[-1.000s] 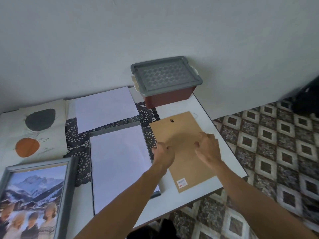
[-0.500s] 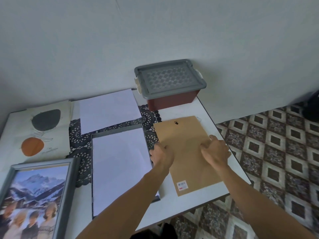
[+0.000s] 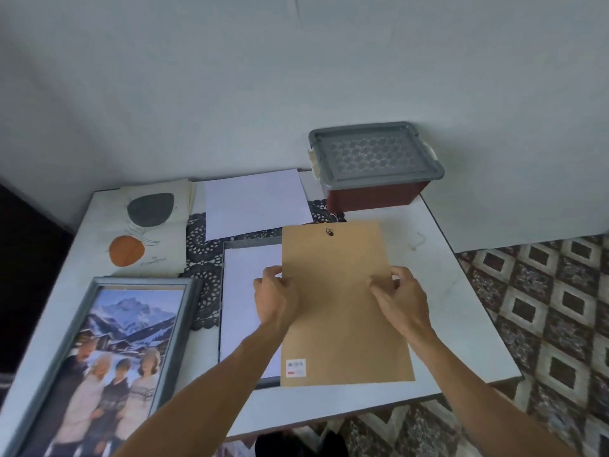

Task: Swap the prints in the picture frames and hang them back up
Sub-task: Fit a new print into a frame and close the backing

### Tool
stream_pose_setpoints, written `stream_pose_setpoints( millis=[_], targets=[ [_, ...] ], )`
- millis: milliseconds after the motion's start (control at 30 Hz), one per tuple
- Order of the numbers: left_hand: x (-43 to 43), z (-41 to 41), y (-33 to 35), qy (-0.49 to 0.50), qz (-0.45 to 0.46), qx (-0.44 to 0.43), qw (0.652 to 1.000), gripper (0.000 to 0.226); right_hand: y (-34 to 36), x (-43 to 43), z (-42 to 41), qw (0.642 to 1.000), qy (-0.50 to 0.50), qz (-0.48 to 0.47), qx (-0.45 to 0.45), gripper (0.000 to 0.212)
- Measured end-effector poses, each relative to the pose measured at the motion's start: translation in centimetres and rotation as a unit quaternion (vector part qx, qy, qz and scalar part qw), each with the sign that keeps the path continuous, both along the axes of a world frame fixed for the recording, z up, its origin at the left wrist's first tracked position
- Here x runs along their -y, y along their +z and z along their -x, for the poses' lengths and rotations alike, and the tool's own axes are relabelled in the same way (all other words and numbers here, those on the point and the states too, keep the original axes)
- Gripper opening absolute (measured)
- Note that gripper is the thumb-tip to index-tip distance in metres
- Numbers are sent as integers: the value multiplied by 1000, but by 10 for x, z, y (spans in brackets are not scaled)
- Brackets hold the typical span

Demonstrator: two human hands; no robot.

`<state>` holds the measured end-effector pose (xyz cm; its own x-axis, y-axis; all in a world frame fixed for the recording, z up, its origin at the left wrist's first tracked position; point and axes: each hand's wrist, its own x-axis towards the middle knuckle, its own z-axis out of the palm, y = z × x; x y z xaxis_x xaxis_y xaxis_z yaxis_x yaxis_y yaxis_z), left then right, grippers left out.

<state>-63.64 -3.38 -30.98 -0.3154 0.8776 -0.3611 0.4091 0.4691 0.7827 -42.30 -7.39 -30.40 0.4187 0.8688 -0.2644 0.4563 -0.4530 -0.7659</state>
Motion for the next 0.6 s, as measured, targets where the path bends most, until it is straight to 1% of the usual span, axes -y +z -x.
stream_pose_setpoints(
  millis=[67, 167, 300, 433, 500, 600],
  targets=[
    [2, 26, -5, 0, -16, -42, 999, 37, -1, -2, 23, 999, 27, -7, -21, 40],
    [5, 60, -11, 0, -22, -87, 996, 38, -7, -7, 59, 998, 57, -25, -31, 43],
    [7, 94, -15, -14, 1, -137, 990, 38, -12, -14, 94, 995, 95, -20, -16, 51],
    [8, 111, -17, -61, -4, -204, 977, 33, -17, -22, 114, 994, 111, -7, -6, 50],
    [8, 116, -20, -58, -9, -223, 973, 32, -18, -23, 120, 994, 113, -8, -1, 50],
    [9, 122, -26, -35, -3, -218, 975, 32, -18, -25, 124, 993, 116, 1, 2, 56]
  ],
)
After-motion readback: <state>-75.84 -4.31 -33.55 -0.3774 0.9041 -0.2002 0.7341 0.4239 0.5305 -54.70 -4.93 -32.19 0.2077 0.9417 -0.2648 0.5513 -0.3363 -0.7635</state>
